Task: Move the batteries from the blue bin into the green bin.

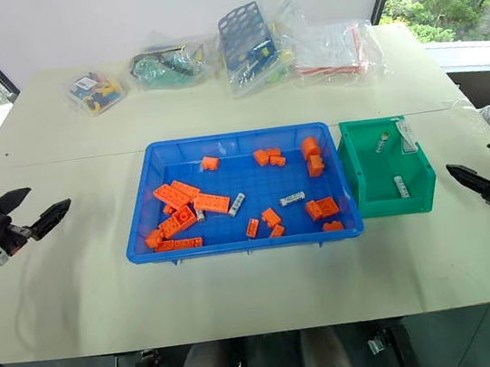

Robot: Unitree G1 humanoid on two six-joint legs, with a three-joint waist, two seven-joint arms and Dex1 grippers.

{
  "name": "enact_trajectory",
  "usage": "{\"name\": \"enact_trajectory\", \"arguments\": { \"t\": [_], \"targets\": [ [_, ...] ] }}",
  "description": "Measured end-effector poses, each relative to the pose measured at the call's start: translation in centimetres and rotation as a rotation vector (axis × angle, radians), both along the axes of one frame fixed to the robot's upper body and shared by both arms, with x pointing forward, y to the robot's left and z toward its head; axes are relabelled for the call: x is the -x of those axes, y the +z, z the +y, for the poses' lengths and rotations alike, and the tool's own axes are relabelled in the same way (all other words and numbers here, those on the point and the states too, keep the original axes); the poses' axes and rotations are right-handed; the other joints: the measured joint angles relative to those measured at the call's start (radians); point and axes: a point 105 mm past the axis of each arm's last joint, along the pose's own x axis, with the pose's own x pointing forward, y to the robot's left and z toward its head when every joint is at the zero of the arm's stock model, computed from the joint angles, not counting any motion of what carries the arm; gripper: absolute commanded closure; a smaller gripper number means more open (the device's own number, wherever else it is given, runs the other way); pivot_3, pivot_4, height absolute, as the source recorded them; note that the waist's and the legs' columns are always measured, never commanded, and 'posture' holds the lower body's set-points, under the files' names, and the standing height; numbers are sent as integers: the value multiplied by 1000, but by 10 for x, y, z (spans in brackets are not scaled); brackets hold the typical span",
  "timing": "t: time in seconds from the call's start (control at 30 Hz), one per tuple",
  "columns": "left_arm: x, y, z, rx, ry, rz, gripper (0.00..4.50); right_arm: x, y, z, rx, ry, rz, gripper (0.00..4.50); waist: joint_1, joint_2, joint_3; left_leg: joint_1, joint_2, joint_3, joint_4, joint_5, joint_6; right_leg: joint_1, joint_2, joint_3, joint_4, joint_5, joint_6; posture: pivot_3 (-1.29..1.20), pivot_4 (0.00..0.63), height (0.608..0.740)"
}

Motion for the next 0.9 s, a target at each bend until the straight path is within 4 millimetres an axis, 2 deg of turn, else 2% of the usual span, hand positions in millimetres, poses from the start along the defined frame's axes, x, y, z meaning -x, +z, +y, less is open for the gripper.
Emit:
{"name": "enact_trajectory", "arguments": {
  "t": [0.77,0.9],
  "targets": [
    [0,-1,-4,23,-16,22,0,-5,-3,-6,-5,-43,10,12,0,0,0,0,0,0,0,0,0,0,1,0,0,0,0,0,150,739],
    [-3,6,-14,37,-42,-16,0,-8,-3,-8,8,-35,20,12,0,0,0,0,-1,0,0,0,0,0,1,0,0,0,0,0,150,739]
  ]
}}
